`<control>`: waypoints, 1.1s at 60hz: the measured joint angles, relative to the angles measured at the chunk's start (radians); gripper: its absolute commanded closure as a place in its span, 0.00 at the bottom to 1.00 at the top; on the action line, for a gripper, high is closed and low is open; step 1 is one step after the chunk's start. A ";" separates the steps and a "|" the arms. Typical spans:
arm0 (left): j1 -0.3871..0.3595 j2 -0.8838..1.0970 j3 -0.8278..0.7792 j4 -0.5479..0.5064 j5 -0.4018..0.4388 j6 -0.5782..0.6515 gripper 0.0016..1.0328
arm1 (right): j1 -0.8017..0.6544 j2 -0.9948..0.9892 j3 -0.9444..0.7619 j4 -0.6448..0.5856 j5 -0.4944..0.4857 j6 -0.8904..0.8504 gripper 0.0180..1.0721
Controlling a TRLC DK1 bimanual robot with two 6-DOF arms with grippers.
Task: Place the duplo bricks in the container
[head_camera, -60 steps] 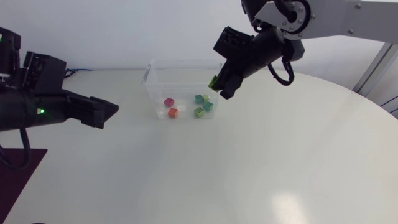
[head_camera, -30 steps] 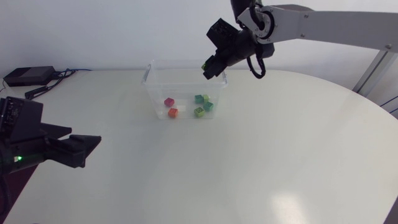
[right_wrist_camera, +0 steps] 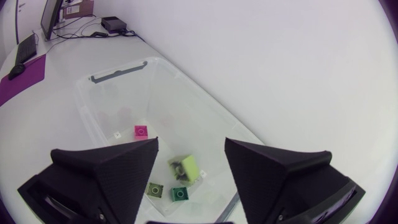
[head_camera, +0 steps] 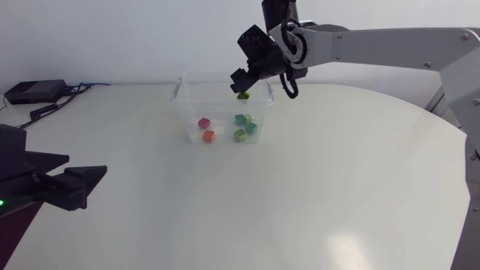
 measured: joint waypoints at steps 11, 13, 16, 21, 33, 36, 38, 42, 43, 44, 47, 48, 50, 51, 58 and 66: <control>0.031 -0.061 -0.016 -0.002 0.000 0.015 0.04 | -0.010 -0.114 -0.167 0.069 0.065 0.013 0.04; 0.034 -0.074 -0.019 -0.002 0.000 0.016 0.04 | -0.012 -0.149 -0.203 0.080 0.079 0.017 0.04; 0.039 -0.095 -0.027 0.003 0.000 0.023 0.04 | -0.018 -0.213 -0.261 0.103 0.091 0.021 0.04; 0.056 -0.133 -0.040 0.020 0.000 0.030 0.04 | -0.034 -0.339 -0.363 0.146 0.116 0.032 0.04; 0.123 -0.242 -0.100 0.057 0.000 0.040 0.04 | -0.088 -0.618 -0.586 0.184 0.137 0.068 0.04; 0.141 -0.271 -0.121 0.063 0.000 0.054 0.04 | -0.095 -0.674 -0.644 0.186 0.141 0.070 0.04; 0.152 -0.285 -0.132 0.065 0.000 0.058 0.04 | -0.095 -0.712 -0.684 0.187 0.150 0.072 0.04; 0.178 -0.308 -0.148 0.069 0.000 0.069 0.04 | -0.095 -0.780 -0.756 0.194 0.168 0.076 0.04; 0.185 -0.314 -0.152 0.074 0.000 0.072 0.04 | -0.095 -0.797 -0.773 0.197 0.173 0.076 0.04; 0.192 -0.320 -0.155 0.077 0.000 0.076 0.04 | -0.095 -0.817 -0.794 0.201 0.179 0.077 0.04; 0.206 -0.338 -0.165 0.086 0.000 0.083 0.04 | -0.095 -0.870 -0.843 0.203 0.191 0.080 0.04; 0.211 -0.345 -0.169 0.091 0.000 0.084 0.04 | -0.096 -0.890 -0.861 0.203 0.193 0.080 0.04; 0.217 -0.356 -0.176 0.098 -0.001 0.086 0.04 | -0.098 -0.926 -0.893 0.206 0.198 0.083 0.04; 0.220 -0.360 -0.180 0.101 -0.001 0.087 0.04 | -0.100 -0.946 -0.909 0.206 0.201 0.085 0.04; 0.243 -0.384 -0.207 0.123 -0.001 0.090 0.04 | -0.129 -1.068 -1.011 0.208 0.217 0.089 0.04; 0.282 -0.424 -0.239 0.180 -0.001 0.090 0.04 | -0.192 -1.195 -1.098 0.201 0.220 0.091 0.04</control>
